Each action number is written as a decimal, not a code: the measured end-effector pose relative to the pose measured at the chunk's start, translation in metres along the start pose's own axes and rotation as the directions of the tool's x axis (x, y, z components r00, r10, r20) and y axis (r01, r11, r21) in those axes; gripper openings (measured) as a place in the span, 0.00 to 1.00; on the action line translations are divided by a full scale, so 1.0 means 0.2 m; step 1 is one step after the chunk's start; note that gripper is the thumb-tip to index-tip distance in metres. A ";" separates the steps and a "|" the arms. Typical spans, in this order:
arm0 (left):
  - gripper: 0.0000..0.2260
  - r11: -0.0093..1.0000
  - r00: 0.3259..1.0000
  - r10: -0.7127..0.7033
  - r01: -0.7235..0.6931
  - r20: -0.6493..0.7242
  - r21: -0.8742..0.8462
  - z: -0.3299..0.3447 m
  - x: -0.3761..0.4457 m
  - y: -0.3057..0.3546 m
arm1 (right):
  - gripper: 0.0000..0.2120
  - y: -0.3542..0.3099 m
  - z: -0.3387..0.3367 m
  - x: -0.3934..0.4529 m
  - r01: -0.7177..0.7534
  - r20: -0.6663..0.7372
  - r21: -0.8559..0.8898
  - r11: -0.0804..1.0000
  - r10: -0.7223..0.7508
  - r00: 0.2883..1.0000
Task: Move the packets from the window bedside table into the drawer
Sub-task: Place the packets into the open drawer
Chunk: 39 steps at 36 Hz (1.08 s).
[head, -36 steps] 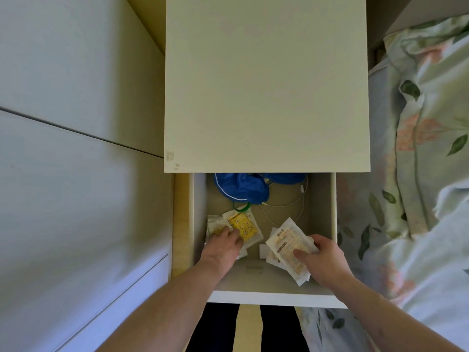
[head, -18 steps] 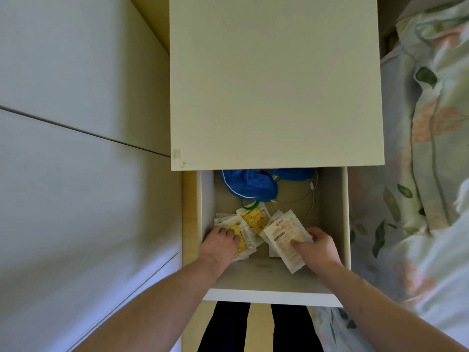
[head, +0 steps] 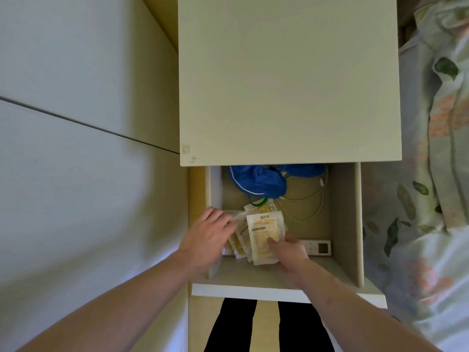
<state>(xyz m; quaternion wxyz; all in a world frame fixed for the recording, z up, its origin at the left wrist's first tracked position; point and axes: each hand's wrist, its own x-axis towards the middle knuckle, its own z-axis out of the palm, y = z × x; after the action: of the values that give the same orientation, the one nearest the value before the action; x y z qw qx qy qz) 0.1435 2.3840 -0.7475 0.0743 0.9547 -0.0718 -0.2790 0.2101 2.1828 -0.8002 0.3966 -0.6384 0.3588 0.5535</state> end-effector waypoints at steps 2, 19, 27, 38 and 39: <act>0.20 0.999 0.996 0.015 -0.019 -0.084 -0.039 0.00 -0.05 -0.05 | 0.15 0.01 0.08 0.01 0.023 -0.002 -0.064 0.998 -0.023 1.000; 0.19 0.988 0.982 0.131 -0.140 0.133 0.057 0.05 -0.01 0.02 | 0.21 -0.03 0.29 -0.03 0.294 0.190 -0.888 0.354 -0.299 0.935; 0.31 0.976 0.945 -0.200 0.215 0.258 -0.030 0.07 0.33 0.08 | 0.22 -0.01 0.20 0.01 0.367 0.298 -0.913 0.175 -0.328 0.897; 0.34 0.966 0.920 -0.253 0.255 0.299 0.032 0.13 0.41 0.04 | 0.31 -0.11 -0.01 0.17 0.278 -0.089 -0.747 0.604 -0.505 0.859; 0.35 0.970 0.922 -0.243 0.239 0.302 0.052 0.13 0.40 0.05 | 0.31 -0.11 -0.01 0.18 0.258 -0.116 -0.733 0.630 -0.490 0.864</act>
<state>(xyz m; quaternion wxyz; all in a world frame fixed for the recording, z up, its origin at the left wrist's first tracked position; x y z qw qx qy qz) 0.1944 2.3572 -0.8086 0.0207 0.9019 0.0334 -0.4302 0.2356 2.1905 -0.8341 0.1741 -0.8775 0.0382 0.4453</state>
